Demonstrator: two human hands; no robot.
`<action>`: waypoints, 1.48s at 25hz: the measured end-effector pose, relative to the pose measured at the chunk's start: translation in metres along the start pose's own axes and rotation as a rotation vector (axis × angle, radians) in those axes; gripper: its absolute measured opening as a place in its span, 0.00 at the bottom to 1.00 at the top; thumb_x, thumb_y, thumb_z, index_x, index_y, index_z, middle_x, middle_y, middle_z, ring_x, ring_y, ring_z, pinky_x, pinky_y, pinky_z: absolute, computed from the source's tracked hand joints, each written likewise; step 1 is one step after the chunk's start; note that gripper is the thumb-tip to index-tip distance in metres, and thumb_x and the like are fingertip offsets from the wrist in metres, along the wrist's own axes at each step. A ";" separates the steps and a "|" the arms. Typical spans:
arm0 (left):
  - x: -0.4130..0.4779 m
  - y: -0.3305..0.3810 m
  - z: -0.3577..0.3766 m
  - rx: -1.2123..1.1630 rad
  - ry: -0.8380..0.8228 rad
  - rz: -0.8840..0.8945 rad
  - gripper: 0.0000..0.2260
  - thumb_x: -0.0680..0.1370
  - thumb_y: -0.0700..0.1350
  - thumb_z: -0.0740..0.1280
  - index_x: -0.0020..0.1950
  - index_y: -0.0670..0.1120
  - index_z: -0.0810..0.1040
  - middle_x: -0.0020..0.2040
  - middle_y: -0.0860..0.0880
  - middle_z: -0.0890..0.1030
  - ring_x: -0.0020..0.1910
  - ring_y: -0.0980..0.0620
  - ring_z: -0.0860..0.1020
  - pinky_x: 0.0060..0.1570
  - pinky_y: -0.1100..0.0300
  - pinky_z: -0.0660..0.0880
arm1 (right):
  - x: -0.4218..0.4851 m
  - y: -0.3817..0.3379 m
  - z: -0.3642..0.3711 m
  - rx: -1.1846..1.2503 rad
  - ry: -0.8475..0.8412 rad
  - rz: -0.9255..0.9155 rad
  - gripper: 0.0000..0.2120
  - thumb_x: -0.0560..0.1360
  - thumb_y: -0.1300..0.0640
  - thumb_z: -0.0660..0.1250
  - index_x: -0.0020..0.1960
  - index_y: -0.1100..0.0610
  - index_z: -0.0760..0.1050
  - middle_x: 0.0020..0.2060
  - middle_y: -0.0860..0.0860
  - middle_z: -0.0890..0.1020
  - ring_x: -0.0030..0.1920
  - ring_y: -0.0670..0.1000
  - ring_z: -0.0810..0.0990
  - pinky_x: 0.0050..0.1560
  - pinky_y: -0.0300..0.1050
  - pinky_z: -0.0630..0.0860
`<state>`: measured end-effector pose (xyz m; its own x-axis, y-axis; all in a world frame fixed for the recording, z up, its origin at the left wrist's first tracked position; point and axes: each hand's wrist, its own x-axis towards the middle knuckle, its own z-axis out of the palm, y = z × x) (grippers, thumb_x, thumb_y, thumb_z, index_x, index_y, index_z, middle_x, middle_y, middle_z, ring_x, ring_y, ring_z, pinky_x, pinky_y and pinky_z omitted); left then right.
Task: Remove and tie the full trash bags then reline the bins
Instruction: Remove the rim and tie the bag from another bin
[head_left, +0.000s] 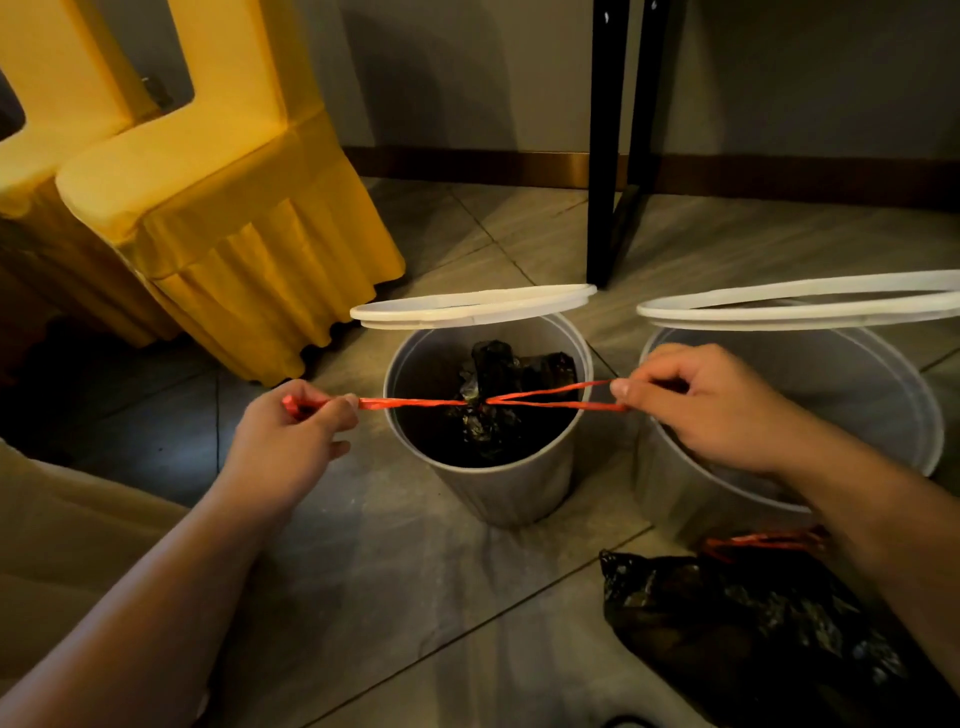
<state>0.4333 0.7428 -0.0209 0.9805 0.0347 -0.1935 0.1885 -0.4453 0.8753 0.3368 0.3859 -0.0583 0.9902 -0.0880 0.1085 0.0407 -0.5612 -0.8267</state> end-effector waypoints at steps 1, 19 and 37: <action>-0.006 0.004 0.004 -0.175 -0.036 -0.050 0.07 0.83 0.43 0.69 0.45 0.45 0.79 0.45 0.47 0.87 0.54 0.47 0.86 0.55 0.48 0.82 | 0.000 -0.006 0.001 0.121 -0.002 -0.003 0.10 0.78 0.50 0.72 0.38 0.45 0.86 0.41 0.48 0.82 0.45 0.48 0.81 0.49 0.46 0.77; -0.024 0.006 0.101 0.347 -0.096 0.397 0.15 0.78 0.37 0.68 0.61 0.52 0.81 0.54 0.53 0.85 0.58 0.50 0.82 0.60 0.47 0.79 | -0.004 -0.038 0.012 0.303 0.091 0.122 0.18 0.79 0.38 0.61 0.52 0.48 0.84 0.48 0.51 0.88 0.52 0.52 0.87 0.60 0.58 0.82; -0.093 0.112 0.023 0.015 0.037 0.913 0.08 0.79 0.45 0.65 0.55 0.56 0.76 0.45 0.61 0.82 0.45 0.57 0.83 0.41 0.65 0.78 | 0.004 -0.040 0.037 -0.037 -0.017 0.132 0.24 0.71 0.46 0.69 0.65 0.44 0.69 0.53 0.46 0.82 0.52 0.50 0.83 0.54 0.52 0.81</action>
<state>0.3625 0.6692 0.0850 0.7492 -0.3087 0.5860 -0.6621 -0.3255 0.6750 0.3442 0.4386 -0.0454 0.9887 -0.1493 -0.0097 -0.0948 -0.5753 -0.8124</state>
